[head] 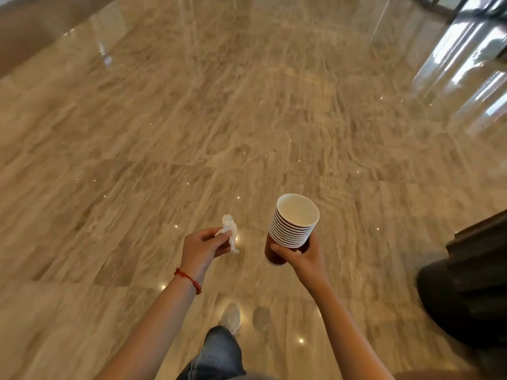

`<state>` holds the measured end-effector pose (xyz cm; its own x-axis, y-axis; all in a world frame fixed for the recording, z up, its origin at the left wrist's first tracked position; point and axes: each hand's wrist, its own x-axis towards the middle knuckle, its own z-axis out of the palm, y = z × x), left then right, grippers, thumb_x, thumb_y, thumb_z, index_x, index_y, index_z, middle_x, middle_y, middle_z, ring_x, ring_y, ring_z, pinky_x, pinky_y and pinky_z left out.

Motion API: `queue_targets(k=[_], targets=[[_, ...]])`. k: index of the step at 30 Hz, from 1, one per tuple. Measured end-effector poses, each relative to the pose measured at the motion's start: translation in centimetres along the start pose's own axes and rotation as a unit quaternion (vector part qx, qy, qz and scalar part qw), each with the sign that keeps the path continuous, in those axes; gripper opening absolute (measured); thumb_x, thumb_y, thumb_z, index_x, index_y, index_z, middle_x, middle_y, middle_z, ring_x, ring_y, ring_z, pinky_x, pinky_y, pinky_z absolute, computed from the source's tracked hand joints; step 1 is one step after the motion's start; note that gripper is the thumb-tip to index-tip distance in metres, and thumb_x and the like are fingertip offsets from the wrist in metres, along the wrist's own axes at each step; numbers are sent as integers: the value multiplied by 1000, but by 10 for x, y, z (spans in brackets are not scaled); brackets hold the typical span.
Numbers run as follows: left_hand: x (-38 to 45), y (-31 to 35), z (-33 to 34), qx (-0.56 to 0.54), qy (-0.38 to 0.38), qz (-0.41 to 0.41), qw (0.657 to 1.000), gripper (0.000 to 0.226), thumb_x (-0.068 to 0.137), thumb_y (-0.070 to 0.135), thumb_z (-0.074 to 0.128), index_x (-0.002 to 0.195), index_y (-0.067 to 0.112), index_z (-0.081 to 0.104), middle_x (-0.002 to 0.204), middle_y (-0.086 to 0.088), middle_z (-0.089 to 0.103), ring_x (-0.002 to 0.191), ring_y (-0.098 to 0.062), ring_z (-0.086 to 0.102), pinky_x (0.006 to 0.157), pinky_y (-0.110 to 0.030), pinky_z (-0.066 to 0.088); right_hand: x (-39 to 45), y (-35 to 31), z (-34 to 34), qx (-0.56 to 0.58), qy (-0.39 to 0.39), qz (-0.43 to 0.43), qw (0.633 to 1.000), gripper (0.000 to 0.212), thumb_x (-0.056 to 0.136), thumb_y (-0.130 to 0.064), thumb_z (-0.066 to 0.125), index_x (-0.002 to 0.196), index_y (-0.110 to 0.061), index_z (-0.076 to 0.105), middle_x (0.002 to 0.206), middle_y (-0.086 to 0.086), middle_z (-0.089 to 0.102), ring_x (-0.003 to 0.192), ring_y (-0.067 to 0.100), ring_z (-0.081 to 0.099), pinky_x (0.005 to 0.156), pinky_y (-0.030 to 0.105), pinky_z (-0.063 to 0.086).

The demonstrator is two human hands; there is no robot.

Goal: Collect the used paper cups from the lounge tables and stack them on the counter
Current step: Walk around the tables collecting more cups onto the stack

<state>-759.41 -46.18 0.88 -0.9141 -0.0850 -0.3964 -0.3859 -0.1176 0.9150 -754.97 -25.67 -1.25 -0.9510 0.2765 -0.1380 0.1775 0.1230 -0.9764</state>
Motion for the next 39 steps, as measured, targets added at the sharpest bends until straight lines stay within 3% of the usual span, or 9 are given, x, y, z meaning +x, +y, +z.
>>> queue_targets(k=[3,7,10,15,22,27,34,39], targets=[[68,39,22,0,-17,4,1000,16,77,4,69,70,17,73,66,-1,73,62,-13,70,57,-20,55,73,-23,9,-3,16,-8,1000,67,53,-44,83,112,-33,53,104,-12,67,97,0,62,76,19,52],[144,77,54,7,-25,4,1000,12,77,4,69,73,15,73,64,1,73,61,-12,69,58,-20,56,152,-39,8,-1,31,-1,1000,66,63,-28,86,120,-23,53,107,-10,67,99,2,62,77,22,52],[194,96,82,11,-39,-3,999,9,78,4,68,77,12,73,66,-2,73,62,-13,70,58,-20,56,206,-43,2,-4,42,-1,999,63,64,-26,84,119,-28,53,104,-14,67,97,-1,63,74,17,53],[289,121,137,17,-40,-2,999,11,78,3,68,75,13,72,67,-2,72,61,-13,69,60,-22,58,314,-47,-10,3,46,-3,999,62,65,-22,84,119,-24,53,104,-10,68,97,3,64,75,21,54],[421,179,234,11,-42,3,999,7,79,3,68,78,9,72,69,-5,72,61,-13,70,60,-22,58,487,-73,-45,5,42,-23,999,60,64,-22,85,111,-40,52,101,-18,67,96,-2,62,74,18,53],[501,219,285,8,-44,2,999,8,79,4,68,77,10,72,73,-8,72,63,-14,70,60,-22,57,590,-94,-65,3,49,-12,999,68,61,-32,85,120,-31,52,103,-17,67,97,-2,62,78,22,51],[623,259,342,5,-57,1,998,13,79,2,67,73,12,72,73,-9,71,62,-14,69,58,-21,57,732,-104,-66,11,46,-12,999,64,65,-24,85,121,-24,53,107,-9,68,99,2,63,75,21,54],[736,298,386,-6,-70,-3,998,7,79,4,67,80,9,72,80,-12,72,67,-15,70,59,-21,56,855,-121,-62,4,61,-15,998,65,63,-25,85,120,-23,54,106,-9,68,99,5,63,80,26,54]])
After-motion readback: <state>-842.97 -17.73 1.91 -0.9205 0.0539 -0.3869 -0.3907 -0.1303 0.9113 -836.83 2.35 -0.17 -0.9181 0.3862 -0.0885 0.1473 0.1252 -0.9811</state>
